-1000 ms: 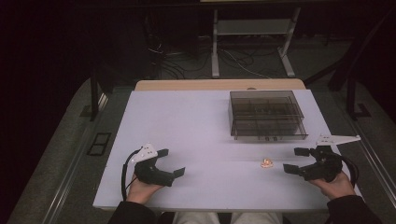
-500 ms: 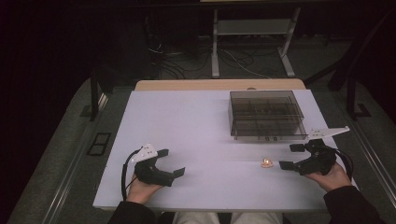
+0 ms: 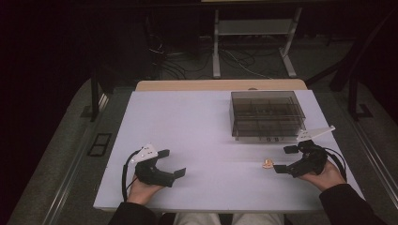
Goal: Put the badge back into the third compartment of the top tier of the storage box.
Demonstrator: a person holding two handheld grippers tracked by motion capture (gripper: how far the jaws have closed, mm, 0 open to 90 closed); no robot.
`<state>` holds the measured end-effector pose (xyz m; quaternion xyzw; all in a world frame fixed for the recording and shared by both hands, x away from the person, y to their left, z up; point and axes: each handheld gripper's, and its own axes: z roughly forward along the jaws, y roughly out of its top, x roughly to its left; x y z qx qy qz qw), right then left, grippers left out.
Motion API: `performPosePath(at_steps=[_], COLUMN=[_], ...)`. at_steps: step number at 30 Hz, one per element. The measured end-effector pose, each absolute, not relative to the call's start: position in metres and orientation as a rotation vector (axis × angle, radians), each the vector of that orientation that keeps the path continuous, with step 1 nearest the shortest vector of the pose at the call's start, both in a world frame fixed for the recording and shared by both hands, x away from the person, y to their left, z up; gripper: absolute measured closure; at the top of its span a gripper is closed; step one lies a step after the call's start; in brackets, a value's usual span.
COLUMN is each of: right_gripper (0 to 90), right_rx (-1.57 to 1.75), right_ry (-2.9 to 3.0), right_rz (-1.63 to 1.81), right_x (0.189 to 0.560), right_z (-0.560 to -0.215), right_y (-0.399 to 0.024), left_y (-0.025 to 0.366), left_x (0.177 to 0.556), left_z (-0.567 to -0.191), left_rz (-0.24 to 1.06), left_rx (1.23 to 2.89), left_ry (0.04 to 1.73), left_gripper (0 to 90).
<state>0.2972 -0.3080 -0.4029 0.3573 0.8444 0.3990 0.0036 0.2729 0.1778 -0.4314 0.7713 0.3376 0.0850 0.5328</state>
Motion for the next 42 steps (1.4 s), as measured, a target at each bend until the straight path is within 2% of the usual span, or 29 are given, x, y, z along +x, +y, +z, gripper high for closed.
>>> performPosePath(at_steps=[42], right_gripper=[0.2], right_rx=[1.013], right_ry=[2.832], right_rz=[1.112], right_x=[0.312], right_z=[-0.432], right_y=[-0.276], left_y=[0.179], left_x=[0.275], left_z=[-0.432], left_rz=[0.196], left_rx=[1.832], left_ry=[0.800], left_gripper=[0.0])
